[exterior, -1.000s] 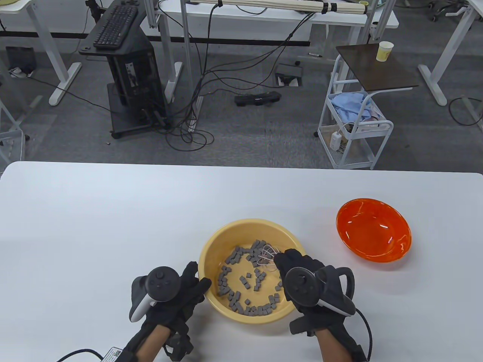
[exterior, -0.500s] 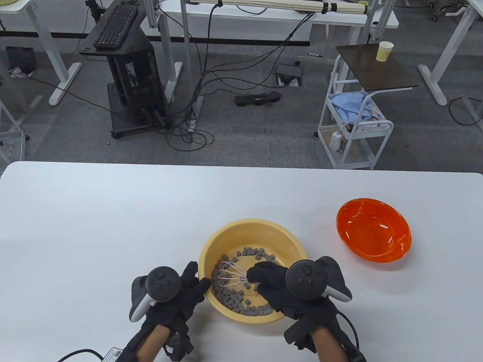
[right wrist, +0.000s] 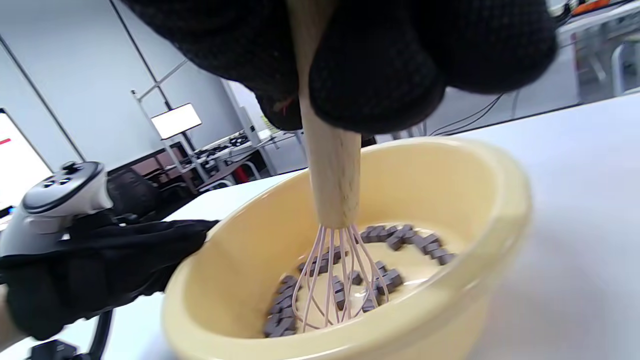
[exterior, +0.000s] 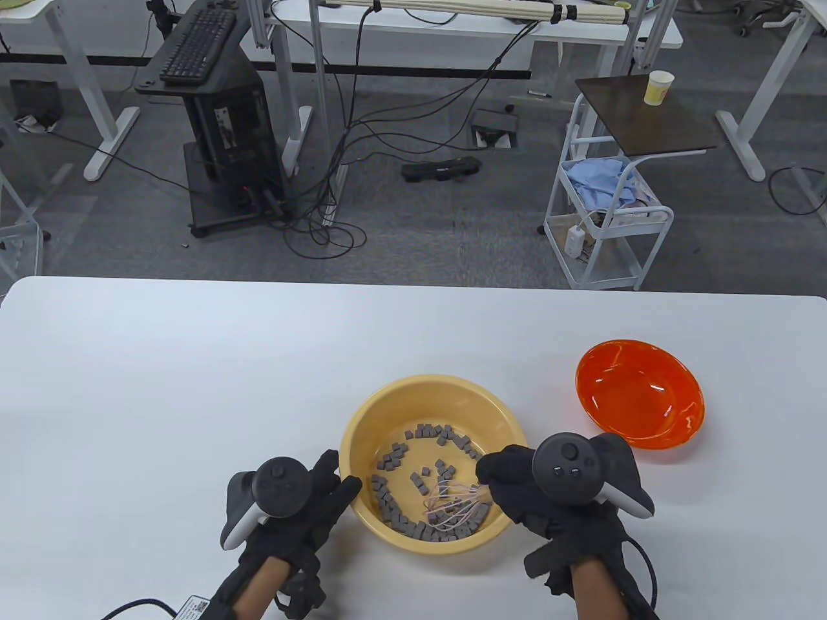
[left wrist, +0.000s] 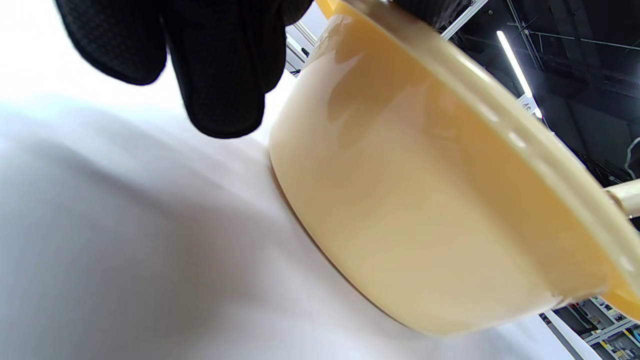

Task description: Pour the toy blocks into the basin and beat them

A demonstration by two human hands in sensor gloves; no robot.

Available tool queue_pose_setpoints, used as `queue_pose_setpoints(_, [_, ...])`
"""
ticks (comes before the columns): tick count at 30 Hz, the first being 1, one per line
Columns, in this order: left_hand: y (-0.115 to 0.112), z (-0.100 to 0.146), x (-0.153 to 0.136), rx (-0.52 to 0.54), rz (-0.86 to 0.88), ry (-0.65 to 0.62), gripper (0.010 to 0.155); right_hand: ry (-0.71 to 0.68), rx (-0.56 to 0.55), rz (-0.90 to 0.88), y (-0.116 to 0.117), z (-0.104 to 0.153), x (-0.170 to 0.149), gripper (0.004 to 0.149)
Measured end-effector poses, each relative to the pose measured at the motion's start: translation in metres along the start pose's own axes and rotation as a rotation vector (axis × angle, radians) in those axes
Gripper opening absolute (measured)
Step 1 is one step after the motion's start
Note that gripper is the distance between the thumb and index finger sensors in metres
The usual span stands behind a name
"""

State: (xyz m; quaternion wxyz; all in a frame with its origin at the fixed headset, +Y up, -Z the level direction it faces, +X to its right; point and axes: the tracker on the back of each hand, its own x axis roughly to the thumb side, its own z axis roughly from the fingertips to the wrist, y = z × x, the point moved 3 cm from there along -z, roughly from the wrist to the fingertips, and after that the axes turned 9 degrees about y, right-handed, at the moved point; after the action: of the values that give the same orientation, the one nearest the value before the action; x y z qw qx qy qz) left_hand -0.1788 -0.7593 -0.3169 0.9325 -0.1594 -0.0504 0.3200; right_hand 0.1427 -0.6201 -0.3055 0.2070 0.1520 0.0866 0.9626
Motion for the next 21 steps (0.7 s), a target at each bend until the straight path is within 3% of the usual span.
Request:
queue_pose_setpoints(5, [-0.001, 0.0, 0.0, -0.007, 0.008, -0.004, 0.074, 0.074, -0.072, 0.116, -0.004, 0.004, 0.003, 0.033])
queue_pose_setpoints(9, [-0.001, 0.0, 0.0, -0.01, 0.012, -0.006, 0.074, 0.103, -0.197, 0.219, -0.001, 0.002, 0.009, 0.033])
queue_pose_setpoints(15, [-0.002, 0.0, 0.001, -0.011, 0.013, -0.01, 0.073, 0.096, -0.262, 0.315, 0.016, -0.008, 0.019, 0.035])
queue_pose_setpoints(21, [-0.003, -0.001, 0.001, -0.014, 0.022, -0.015, 0.073, -0.008, -0.149, 0.174, 0.035, -0.019, 0.027, 0.041])
